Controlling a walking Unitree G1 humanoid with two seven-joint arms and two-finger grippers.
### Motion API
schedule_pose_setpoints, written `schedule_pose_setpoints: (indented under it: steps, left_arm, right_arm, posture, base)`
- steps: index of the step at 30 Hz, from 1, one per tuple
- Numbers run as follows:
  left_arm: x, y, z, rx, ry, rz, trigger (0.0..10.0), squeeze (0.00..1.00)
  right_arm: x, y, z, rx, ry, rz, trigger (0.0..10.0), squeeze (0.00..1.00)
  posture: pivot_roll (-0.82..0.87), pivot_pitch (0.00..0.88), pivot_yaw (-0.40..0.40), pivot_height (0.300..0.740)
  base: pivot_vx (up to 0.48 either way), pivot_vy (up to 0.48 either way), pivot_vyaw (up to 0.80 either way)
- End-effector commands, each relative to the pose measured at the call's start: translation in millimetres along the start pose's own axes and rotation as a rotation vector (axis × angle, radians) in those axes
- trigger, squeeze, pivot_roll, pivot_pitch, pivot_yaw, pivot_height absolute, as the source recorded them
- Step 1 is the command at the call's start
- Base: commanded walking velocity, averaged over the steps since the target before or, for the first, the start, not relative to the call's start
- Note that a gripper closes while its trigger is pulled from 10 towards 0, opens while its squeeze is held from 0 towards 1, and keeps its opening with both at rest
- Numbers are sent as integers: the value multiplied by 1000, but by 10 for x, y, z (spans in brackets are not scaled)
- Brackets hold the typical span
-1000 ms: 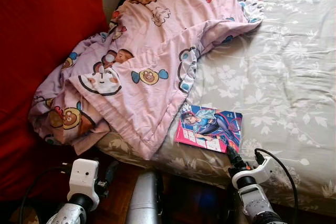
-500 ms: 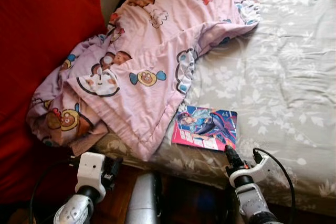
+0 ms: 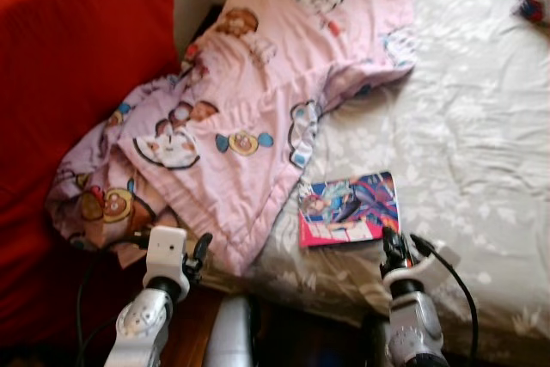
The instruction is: Clean up the room
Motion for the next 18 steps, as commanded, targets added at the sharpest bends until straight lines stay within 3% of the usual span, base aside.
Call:
schedule_pose_setpoints:
  steps: [1, 3, 4, 6, 18]
  left_arm:
    - [6, -91, 29, 20, 33, 22, 10000, 0]
    - [-18, -95, 29, 32, 47, 20, 10000, 0]
    - [-44, -125, 28, 52, 60, 27, 10000, 0]
    - [-54, -146, 22, 60, 64, 32, 10000, 0]
    - [-54, -146, 22, 60, 64, 32, 10000, 0]
  right_arm:
    - [-41, 119, 190, 116, 63, -60, 0, 0]
    - [-63, 150, 288, 169, 96, -70, 0, 0]
    - [-77, 159, 362, 251, 120, -69, 10000, 0]
    - [-82, 157, 402, 304, 141, -63, 10000, 0]
    - [-82, 157, 402, 304, 141, -63, 10000, 0]
  posture:
    - [53, 61, 51, 618]
    - [48, 50, 41, 618]
    - [37, 35, 28, 618]
    - [29, 28, 18, 618]
    - [29, 28, 18, 618]
  base:
    - [0, 0, 0]
    - [0, 0, 0]
    - [0, 0, 0]
    - [0, 0, 0]
    - [0, 0, 0]
Point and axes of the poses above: a point about 5 cm out from each wrist's last joint towards the gripper, its own x axis pointing back from the gripper into the wrist, its own y axis along the axis of the wrist's last joint, z = x × y, the point moved 4 cm from there along -x, pointing out of the wrist towards the gripper, and after that the axes turned 13 degrees about -x, right-handed, at the moved point
